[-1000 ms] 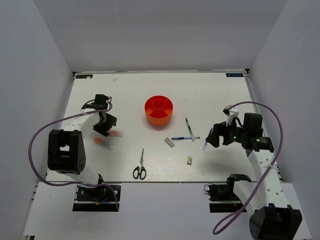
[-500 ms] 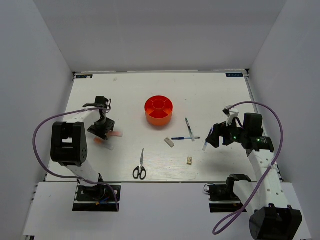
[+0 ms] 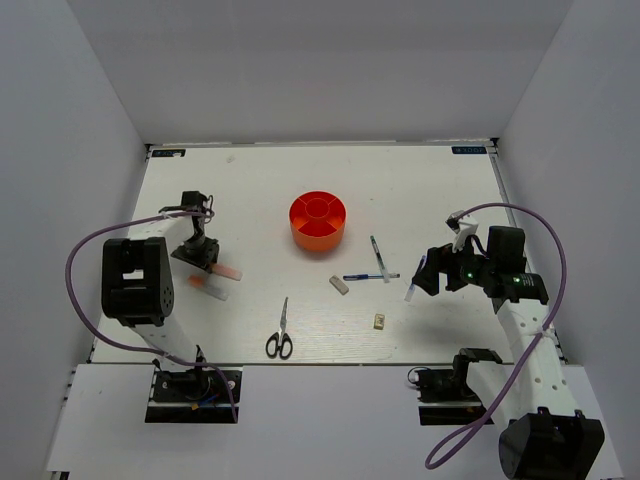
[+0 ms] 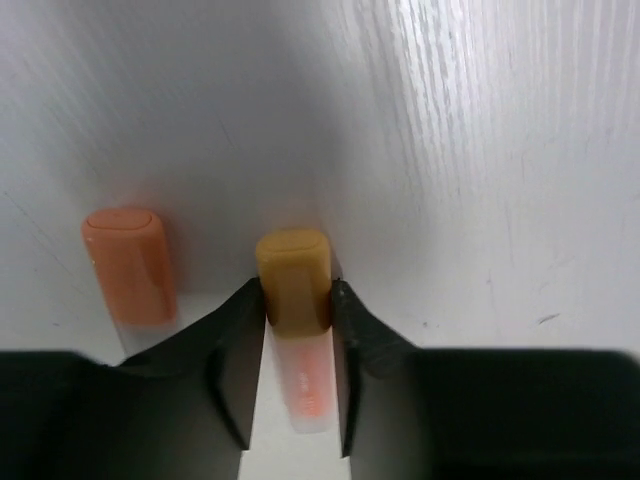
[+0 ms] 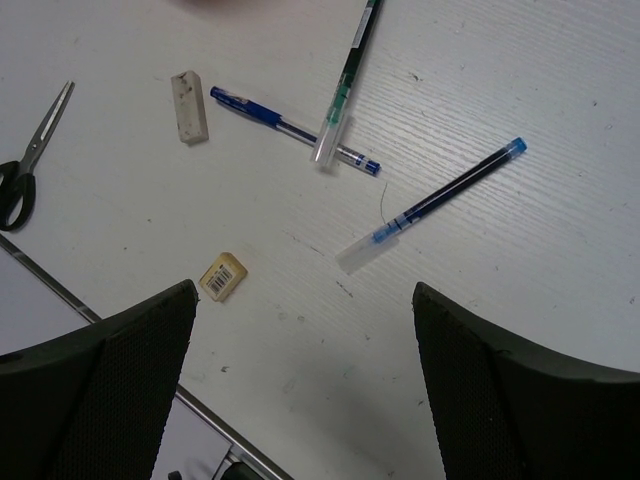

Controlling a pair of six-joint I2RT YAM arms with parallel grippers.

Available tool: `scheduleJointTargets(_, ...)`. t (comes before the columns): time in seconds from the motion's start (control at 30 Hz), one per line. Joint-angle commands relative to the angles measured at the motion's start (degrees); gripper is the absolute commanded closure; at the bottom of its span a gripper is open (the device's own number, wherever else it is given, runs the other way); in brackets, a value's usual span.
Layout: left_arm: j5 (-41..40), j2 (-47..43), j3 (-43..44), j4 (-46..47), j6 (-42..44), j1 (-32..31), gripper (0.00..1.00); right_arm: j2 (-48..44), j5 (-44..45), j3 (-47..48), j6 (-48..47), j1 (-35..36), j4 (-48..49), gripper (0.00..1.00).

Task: Sort the stationery into containers
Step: Pick up the pen from the center of the board.

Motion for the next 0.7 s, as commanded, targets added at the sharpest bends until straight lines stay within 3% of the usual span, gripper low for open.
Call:
scheduleJointTargets(0.0,-1.31,0.91,-0.68,2.57,0.31,0.91,0.64,0.39,0.1,2.13,0.19,-0.37,0.41,0.11)
scheduleJointTargets(0.17,-1.22,-3.21,1.51,4.58,7.59,-0.32,0.94,0.48,-0.34,1.96,0.45,-0.37,0.5,0.11)
scheduleJointTargets(0.23,-1.75,-5.41,5.02,5.29,14.25,-4.96,0.99,0.65,-0.69,1.96,0.28,-0.28,0.59,0.11)
scheduleJointTargets(0.33,-1.75,-7.53,11.96,6.08,23.83,-10.75,0.99,1.27,-0.78,1.78,0.28,-0.2,0.76,0.09)
scheduleJointTargets(0.43,-3.51,-8.41,17.68,7.66,34.97,-17.44,0.99,1.61,-0.69,1.69,-0.07,-0.28,0.85,0.29)
scheduleJointTargets(0.47,-6.56,-8.58,19.25,8.54,36.59,-18.85,0.99,1.62,-0.96,1.69,-0.08,-0.2,0.94,0.56)
scheduleJointTargets(0.5,-8.07,-8.41,19.88,9.76,38.09,-22.69,0.99,1.45,-0.87,1.78,-0.08,-0.11,0.77,0.74)
scheduleJointTargets(0.53,-10.52,-7.89,21.01,10.3,41.67,-24.12,0.99,1.53,-0.87,1.61,0.01,-0.28,1.03,1.0)
scheduleJointTargets(0.67,-14.84,-6.75,22.43,16.18,46.35,-28.96,0.99,1.36,-0.69,1.17,0.45,-0.28,1.55,1.0)
